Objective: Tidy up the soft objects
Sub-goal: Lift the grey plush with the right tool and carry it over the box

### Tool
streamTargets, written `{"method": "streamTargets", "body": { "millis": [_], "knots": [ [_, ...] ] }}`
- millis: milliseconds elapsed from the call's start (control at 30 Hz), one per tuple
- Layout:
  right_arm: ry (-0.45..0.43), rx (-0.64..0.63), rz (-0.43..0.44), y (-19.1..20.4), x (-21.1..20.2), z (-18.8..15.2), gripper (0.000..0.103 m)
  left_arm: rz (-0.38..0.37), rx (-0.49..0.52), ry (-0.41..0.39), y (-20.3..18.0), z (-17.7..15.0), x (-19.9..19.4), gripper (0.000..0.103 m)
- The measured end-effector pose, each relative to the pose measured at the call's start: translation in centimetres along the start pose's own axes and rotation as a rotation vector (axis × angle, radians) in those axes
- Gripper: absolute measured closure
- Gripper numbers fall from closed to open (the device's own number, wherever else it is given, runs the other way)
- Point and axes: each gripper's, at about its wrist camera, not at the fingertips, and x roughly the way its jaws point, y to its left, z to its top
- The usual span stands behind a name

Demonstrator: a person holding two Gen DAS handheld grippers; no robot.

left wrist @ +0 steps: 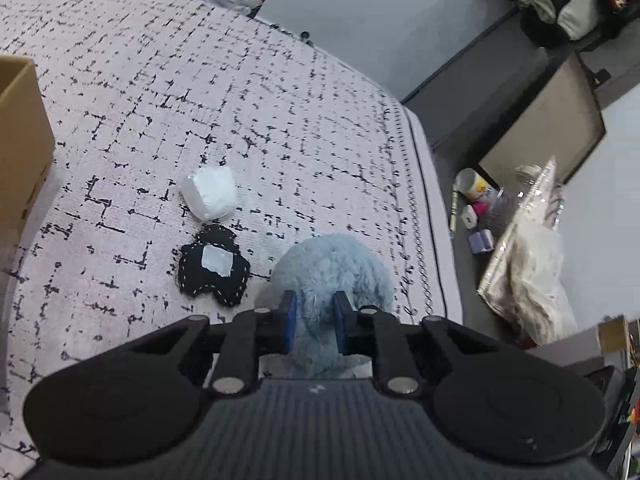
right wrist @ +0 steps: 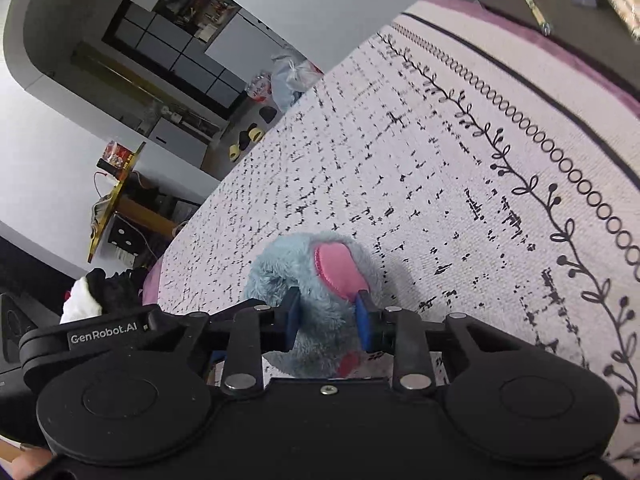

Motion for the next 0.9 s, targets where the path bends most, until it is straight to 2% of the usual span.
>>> {"method": "streamTargets", "body": {
  "millis": [233,900],
  "knots": [
    [-0.028,-0.065,-0.006,3.0,-2.1,-0.5,0.074,-0.026,0.019,-0.029,-0.3,-0.4,-3.2,0.085],
    [-0.112,-0.151,0.036,9.0,-7.2,-1.7,0.074,-0.071,0.097,-0.124,-1.8,-1.0,-11.7,0.085]
  ]
}}
